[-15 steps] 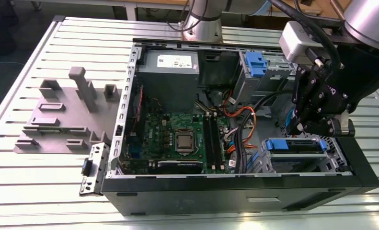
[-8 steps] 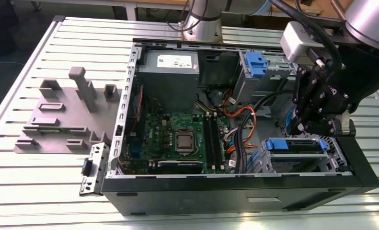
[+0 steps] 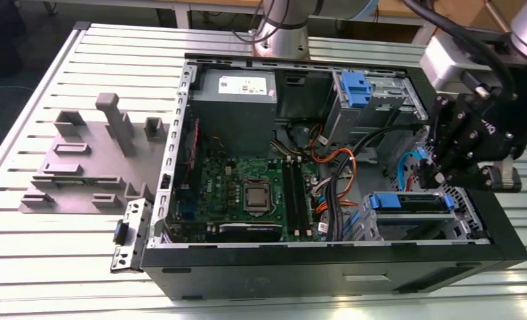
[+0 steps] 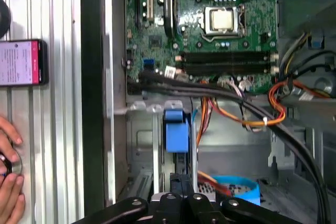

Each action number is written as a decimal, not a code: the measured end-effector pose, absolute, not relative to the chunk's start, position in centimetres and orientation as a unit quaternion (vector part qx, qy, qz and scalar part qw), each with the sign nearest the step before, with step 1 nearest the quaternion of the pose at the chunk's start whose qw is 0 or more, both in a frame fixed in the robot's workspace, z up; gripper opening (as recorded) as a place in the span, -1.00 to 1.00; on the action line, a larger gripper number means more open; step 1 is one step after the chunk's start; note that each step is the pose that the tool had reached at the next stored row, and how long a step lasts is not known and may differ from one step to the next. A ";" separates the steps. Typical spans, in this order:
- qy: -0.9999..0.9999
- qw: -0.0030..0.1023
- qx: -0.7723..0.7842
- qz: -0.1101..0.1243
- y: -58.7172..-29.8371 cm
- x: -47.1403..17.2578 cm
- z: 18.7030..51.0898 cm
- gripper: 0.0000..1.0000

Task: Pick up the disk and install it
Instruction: 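Insert the first disk wire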

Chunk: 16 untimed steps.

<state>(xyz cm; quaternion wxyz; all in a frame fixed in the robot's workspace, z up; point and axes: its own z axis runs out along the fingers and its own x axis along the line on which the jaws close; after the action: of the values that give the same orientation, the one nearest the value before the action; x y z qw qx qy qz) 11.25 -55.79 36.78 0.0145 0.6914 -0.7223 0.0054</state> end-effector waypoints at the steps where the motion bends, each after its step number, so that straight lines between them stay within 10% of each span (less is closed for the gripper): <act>1: -0.722 0.015 0.691 0.005 -55.8 11.7 36.7 -0.79; 16: -0.721 0.018 0.693 0.002 -55.5 15.3 36.5 -0.79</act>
<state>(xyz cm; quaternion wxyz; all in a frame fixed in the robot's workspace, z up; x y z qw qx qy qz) 15.28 -55.46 36.49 0.0181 0.6928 -0.7209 0.0020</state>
